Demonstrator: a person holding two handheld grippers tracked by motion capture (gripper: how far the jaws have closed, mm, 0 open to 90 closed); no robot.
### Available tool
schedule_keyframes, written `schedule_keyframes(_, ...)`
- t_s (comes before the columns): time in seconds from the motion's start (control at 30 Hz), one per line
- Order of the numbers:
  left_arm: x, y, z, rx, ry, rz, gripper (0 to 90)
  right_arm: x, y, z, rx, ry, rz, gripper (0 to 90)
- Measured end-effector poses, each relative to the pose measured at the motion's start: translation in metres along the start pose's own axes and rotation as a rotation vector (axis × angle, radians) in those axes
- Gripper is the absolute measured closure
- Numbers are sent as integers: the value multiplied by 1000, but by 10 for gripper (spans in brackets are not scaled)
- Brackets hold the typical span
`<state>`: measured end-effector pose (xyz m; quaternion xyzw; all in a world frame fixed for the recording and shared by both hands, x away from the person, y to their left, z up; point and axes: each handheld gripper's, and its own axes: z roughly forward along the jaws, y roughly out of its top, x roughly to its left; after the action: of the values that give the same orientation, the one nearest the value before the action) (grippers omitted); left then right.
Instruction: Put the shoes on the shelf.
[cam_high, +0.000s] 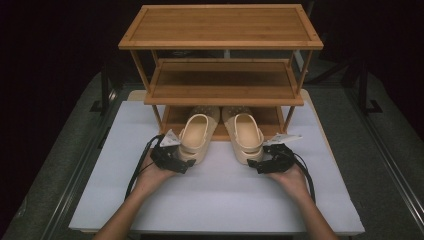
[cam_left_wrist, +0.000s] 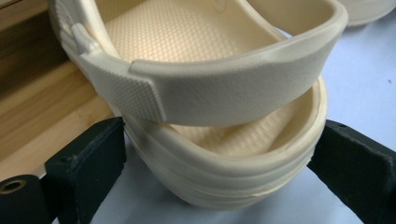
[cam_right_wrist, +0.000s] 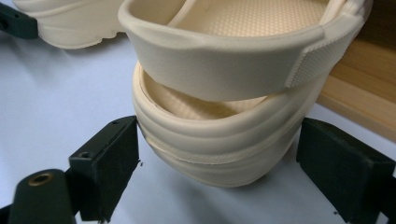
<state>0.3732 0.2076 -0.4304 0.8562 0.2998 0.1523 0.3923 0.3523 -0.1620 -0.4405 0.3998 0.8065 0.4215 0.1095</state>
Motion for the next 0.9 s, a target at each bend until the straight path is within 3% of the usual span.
schedule_keyframes(0.07,1,4,5,-18,-4,-12,44,-1,4,5,-3,3,-3,129)
schedule_keyframes(0.27,3,19,25,-4,9,-7,22,0,18,25,4,17,-22,126)
schedule_keyframes(0.7,10,32,45,-15,28,-22,20,7,44,58,0,25,-46,120)
schedule_keyframes(0.9,12,36,52,-26,39,-35,20,-1,48,61,0,17,-44,122)
